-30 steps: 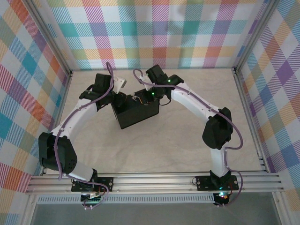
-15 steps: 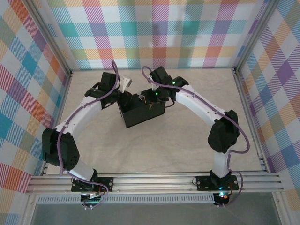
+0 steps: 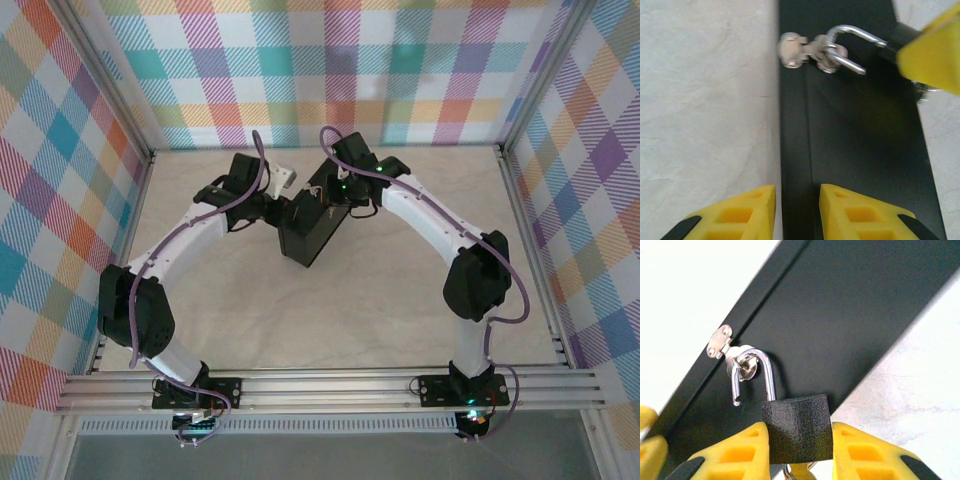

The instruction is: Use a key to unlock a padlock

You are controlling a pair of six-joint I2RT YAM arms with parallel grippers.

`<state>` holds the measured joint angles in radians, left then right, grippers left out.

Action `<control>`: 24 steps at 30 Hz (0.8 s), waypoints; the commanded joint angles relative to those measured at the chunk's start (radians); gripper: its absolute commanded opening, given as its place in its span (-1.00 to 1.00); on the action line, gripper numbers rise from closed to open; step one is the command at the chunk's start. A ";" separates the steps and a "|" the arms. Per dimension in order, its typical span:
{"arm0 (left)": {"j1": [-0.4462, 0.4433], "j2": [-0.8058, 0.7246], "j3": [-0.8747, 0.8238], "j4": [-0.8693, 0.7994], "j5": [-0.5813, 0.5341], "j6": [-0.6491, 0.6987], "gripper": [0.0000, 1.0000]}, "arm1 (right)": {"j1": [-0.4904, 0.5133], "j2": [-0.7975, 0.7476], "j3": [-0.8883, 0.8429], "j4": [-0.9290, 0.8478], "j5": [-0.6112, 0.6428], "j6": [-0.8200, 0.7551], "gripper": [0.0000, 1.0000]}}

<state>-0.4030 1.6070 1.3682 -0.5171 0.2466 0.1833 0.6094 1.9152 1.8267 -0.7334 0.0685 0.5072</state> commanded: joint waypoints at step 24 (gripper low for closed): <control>-0.072 0.058 -0.008 -0.074 0.033 -0.021 -0.48 | 0.035 0.179 0.112 0.255 0.035 0.179 -0.67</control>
<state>-0.4427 1.6398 1.3884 -0.4606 0.1699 0.1490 0.6243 2.0312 1.8988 -0.5270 0.0864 0.7101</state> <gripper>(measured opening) 0.263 0.272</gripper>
